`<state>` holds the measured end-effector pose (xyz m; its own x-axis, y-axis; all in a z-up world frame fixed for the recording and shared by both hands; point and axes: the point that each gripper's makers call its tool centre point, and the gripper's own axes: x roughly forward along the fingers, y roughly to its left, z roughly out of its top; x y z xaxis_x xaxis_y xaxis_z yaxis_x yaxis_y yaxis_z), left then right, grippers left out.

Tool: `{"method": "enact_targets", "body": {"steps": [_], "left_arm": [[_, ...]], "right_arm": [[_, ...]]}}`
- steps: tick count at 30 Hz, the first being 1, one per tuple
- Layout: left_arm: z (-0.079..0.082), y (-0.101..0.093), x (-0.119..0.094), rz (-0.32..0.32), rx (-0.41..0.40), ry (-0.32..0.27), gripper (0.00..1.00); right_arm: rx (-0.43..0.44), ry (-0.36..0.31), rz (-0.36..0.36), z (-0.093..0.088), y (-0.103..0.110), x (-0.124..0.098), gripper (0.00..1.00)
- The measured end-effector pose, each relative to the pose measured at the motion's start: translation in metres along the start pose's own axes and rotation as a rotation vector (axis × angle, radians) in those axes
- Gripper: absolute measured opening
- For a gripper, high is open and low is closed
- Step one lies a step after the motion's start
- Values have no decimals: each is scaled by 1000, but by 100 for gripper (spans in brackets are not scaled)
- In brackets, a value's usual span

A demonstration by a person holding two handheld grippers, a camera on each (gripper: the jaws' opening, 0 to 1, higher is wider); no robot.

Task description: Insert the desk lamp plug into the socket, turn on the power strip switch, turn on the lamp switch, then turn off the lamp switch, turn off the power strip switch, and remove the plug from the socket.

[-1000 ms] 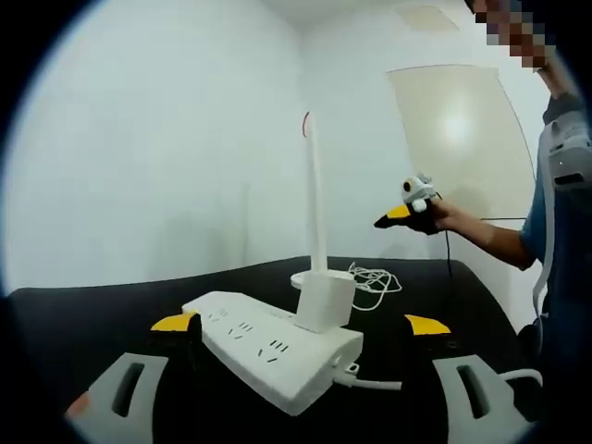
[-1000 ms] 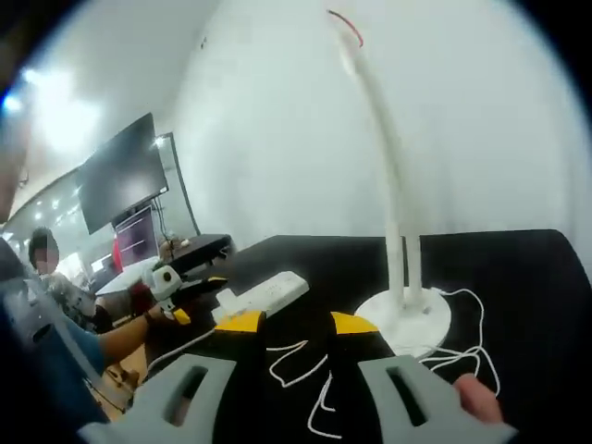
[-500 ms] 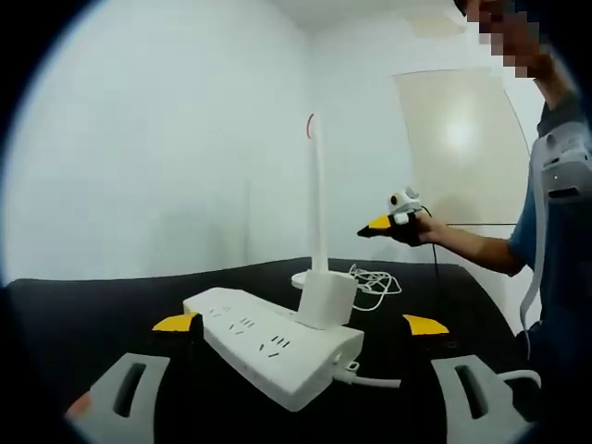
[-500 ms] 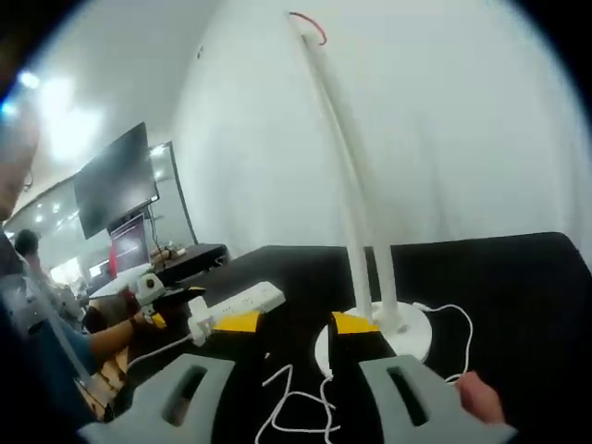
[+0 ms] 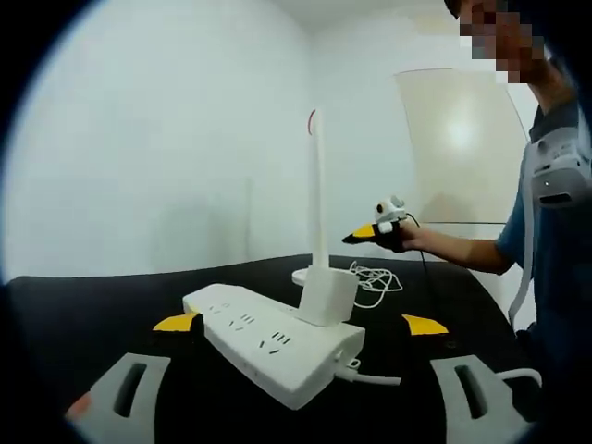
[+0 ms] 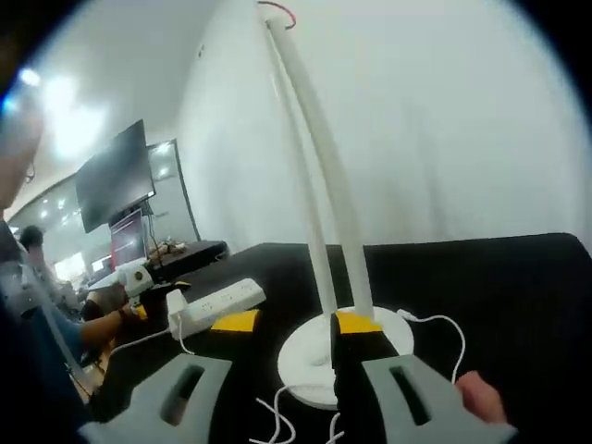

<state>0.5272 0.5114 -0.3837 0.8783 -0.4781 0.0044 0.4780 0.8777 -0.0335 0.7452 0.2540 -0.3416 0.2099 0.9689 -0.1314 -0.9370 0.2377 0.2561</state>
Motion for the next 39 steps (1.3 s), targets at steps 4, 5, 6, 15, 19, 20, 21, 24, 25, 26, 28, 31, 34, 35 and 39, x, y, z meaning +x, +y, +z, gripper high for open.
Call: {"method": "enact_targets", "body": {"steps": [4,5,6,15,19,20,21,24,25,26,28,31,34,35,39], "left_arm": [[0,1,0,3,1,2,82],[-1,1,0,4,1,4,82],[-1,1,0,3,1,5,82],[-3,1,0,7,6,16,81],[-4,0,0,9,7,17,81],[-4,0,0,9,7,18,81],[-4,0,0,9,7,18,81],[-5,0,0,11,9,21,80],[-5,-1,0,10,9,22,80],[-5,-1,0,10,10,24,80],[-5,-1,0,12,11,24,80],[-5,-1,0,13,11,26,80],[-6,-1,0,14,12,27,80],[-6,-1,0,13,11,26,80],[-6,0,0,13,13,28,80]], "right_arm": [[-23,24,4,-3,-9,8,30],[-24,28,8,-3,-11,10,30],[-25,29,13,-4,-11,11,30],[-51,41,31,-11,-22,25,30],[-60,51,52,-15,-26,30,30],[-63,51,56,-15,-26,30,30],[-71,50,66,-16,-25,32,30],[-79,54,79,-16,-25,36,29],[-78,56,83,-17,-26,37,29],[-79,57,88,-17,-26,38,29],[-79,58,102,-18,-25,40,29],[-85,65,122,-20,-19,45,29],[-93,75,132,-23,-17,49,28],[-92,77,137,-24,-17,51,28],[-90,80,152,-24,-19,57,26]]}}
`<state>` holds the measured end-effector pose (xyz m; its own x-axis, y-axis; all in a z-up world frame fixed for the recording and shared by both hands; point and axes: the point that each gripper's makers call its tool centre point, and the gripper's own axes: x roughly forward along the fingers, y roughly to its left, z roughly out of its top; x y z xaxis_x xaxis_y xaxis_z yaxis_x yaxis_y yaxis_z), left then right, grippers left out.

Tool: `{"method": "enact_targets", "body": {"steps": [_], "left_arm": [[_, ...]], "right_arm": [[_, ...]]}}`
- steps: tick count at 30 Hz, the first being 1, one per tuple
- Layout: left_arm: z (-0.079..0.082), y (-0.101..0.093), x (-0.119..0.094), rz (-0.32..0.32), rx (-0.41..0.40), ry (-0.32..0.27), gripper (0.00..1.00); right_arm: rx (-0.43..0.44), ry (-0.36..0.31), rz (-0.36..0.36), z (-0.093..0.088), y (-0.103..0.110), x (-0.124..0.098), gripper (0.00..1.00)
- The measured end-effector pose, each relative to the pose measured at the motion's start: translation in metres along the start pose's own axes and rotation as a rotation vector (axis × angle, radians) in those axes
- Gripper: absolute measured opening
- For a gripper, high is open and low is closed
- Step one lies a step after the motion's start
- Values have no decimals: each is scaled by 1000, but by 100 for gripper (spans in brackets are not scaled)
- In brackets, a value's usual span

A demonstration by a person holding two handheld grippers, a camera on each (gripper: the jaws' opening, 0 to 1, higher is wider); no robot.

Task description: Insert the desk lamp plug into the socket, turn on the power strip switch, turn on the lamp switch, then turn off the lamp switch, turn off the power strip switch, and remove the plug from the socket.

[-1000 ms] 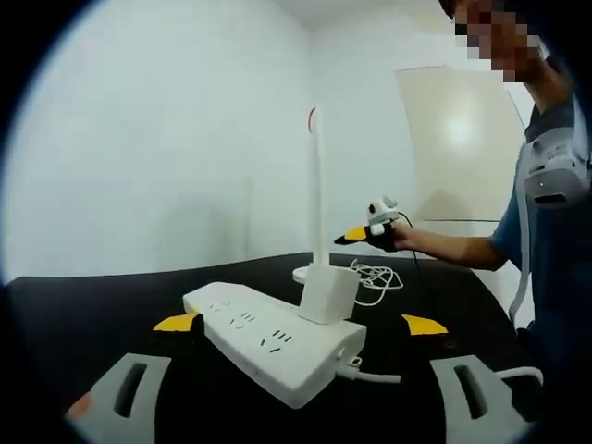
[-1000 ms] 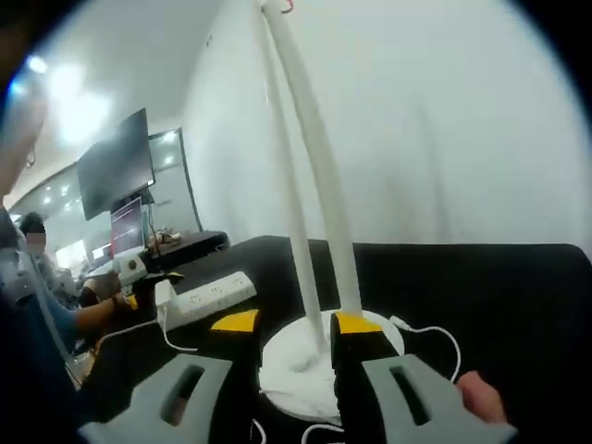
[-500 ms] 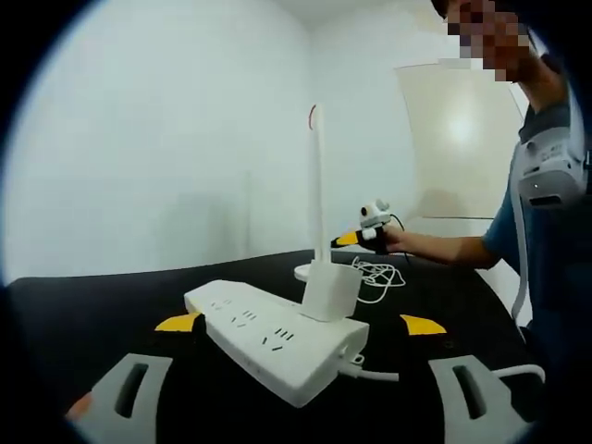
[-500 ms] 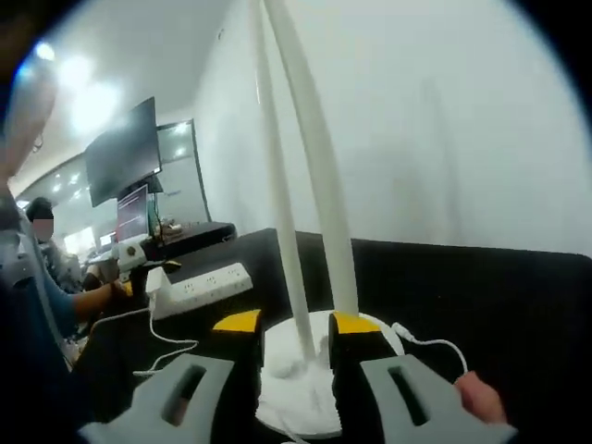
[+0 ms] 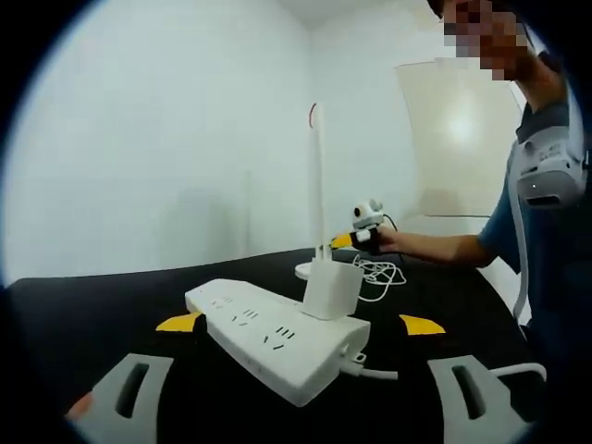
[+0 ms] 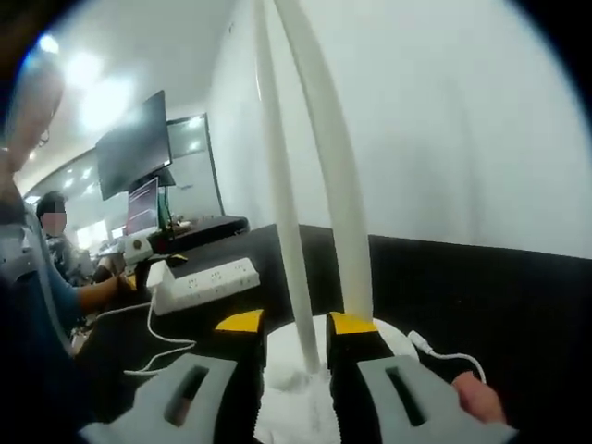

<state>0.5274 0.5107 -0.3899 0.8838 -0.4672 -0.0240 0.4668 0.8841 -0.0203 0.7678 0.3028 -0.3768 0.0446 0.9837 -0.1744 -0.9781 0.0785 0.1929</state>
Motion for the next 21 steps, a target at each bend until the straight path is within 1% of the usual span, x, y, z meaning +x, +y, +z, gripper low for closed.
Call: {"method": "enact_targets", "body": {"steps": [5,9,13,21], "left_arm": [[0,1,0,1,0,1,79],[0,1,0,1,0,1,79],[0,1,0,2,1,1,79],[0,1,1,-1,0,1,79]], "right_arm": [[-1,-3,15,1,0,3,23],[6,-10,18,2,0,4,16],[14,-20,11,3,-3,4,13],[18,-13,9,4,4,5,12]]}}
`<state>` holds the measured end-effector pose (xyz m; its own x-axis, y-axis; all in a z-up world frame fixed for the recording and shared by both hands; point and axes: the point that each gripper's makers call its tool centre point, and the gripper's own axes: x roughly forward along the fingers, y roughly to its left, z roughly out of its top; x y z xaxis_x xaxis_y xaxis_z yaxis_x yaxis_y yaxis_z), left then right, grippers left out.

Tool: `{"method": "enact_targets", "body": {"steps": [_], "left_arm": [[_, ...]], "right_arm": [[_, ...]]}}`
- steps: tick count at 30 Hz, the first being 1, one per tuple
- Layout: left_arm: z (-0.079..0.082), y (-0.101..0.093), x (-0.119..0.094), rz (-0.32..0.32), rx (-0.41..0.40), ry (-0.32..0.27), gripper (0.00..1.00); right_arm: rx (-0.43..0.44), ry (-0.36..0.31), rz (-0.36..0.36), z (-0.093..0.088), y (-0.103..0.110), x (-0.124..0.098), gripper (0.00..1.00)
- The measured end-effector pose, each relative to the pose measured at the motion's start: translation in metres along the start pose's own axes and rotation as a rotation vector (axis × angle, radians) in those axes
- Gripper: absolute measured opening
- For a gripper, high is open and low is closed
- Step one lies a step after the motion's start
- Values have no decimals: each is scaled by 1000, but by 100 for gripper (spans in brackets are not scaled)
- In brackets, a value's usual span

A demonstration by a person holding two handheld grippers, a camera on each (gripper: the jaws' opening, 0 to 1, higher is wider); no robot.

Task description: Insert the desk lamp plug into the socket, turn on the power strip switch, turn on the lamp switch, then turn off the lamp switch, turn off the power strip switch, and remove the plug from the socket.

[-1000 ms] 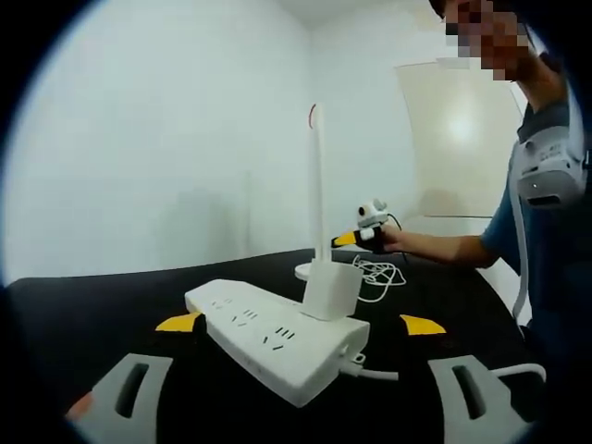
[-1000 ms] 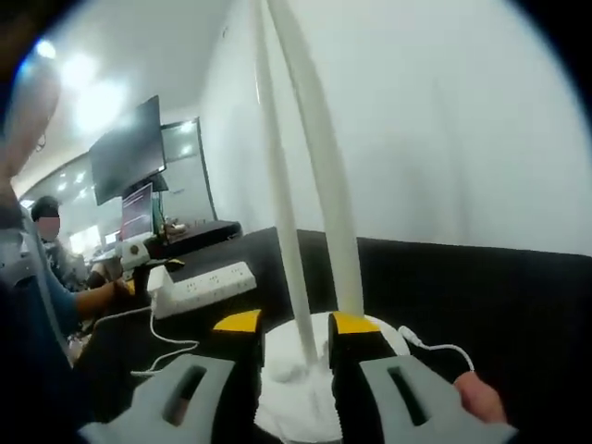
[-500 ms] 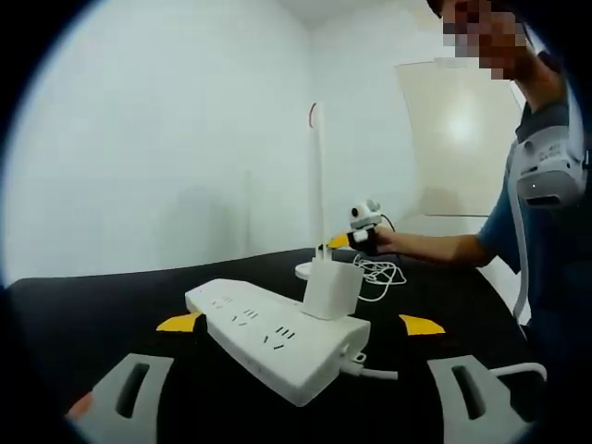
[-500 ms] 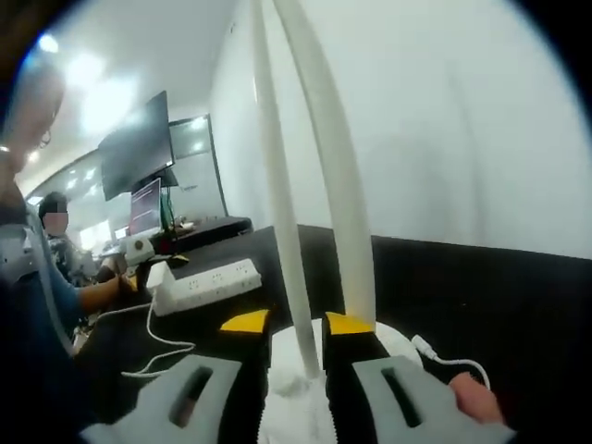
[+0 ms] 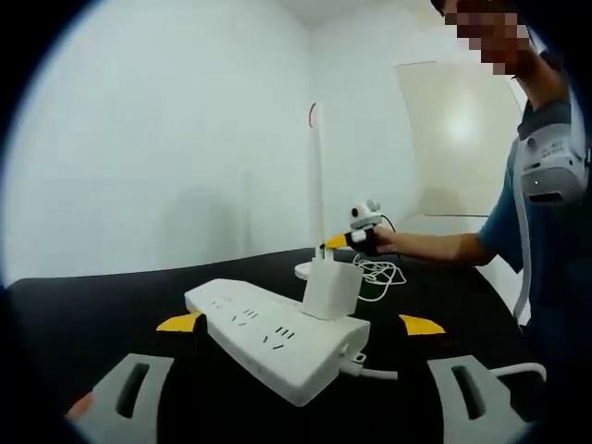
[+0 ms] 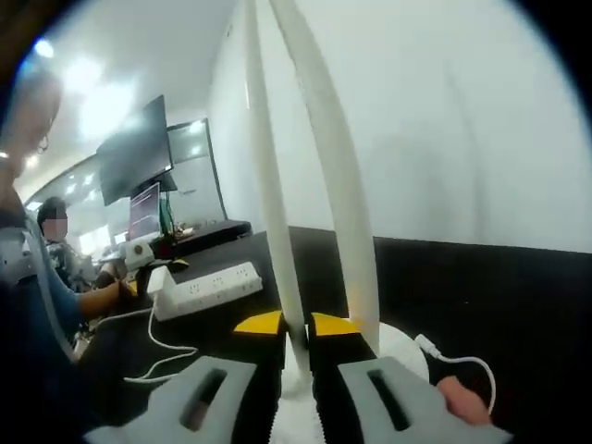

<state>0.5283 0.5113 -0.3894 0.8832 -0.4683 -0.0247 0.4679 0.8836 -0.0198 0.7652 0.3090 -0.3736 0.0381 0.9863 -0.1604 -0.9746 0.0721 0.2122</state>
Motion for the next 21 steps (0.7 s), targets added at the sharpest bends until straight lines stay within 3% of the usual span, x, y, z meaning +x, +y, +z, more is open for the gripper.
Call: {"method": "enact_targets", "body": {"steps": [21], "left_arm": [[1,-2,0,-9,-3,-1,79]], "right_arm": [[32,69,18,-3,43,-1,11]]}}
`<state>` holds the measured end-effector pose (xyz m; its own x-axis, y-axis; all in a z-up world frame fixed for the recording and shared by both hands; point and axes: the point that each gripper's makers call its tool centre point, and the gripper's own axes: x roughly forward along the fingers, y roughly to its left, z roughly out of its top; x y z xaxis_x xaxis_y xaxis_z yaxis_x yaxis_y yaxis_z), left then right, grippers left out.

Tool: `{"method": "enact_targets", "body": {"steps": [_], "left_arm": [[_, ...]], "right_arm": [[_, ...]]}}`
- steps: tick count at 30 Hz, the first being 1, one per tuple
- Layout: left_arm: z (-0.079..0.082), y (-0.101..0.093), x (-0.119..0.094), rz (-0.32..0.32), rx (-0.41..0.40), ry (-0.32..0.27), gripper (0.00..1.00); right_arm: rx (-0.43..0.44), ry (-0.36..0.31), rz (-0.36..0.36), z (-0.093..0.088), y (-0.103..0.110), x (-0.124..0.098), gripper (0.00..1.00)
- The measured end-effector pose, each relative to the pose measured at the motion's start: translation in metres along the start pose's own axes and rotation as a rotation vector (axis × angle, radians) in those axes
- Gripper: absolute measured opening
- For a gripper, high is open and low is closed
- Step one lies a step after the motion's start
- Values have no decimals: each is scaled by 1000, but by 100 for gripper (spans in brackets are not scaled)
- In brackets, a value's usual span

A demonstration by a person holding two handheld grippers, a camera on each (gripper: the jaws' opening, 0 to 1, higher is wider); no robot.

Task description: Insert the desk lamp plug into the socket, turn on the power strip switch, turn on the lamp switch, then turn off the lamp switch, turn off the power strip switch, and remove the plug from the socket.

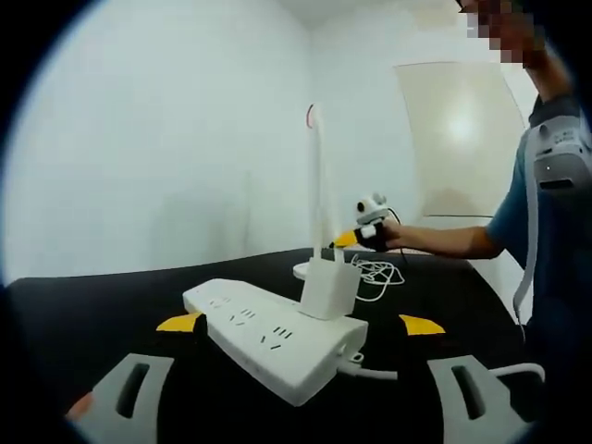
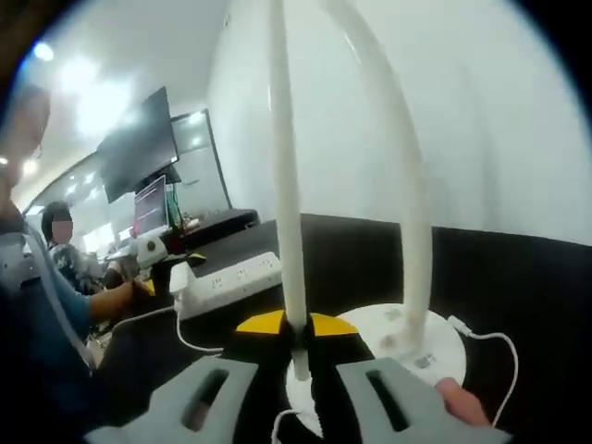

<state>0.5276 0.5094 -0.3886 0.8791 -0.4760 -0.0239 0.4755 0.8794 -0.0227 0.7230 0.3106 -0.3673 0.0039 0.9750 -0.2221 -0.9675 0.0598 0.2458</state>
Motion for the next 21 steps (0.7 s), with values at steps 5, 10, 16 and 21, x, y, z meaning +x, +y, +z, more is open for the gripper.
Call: {"method": "enact_targets", "body": {"steps": [5,10,16,21], "left_arm": [[0,1,0,0,-4,-2,79],[-1,3,0,3,-10,-2,79],[-1,4,0,-1,-12,-4,79],[-1,6,0,2,-26,-7,78]], "right_arm": [[17,-1,10,0,12,-1,10],[28,0,23,0,25,-2,10],[50,-1,44,1,43,-4,10],[75,-15,64,3,55,-5,10]]}}
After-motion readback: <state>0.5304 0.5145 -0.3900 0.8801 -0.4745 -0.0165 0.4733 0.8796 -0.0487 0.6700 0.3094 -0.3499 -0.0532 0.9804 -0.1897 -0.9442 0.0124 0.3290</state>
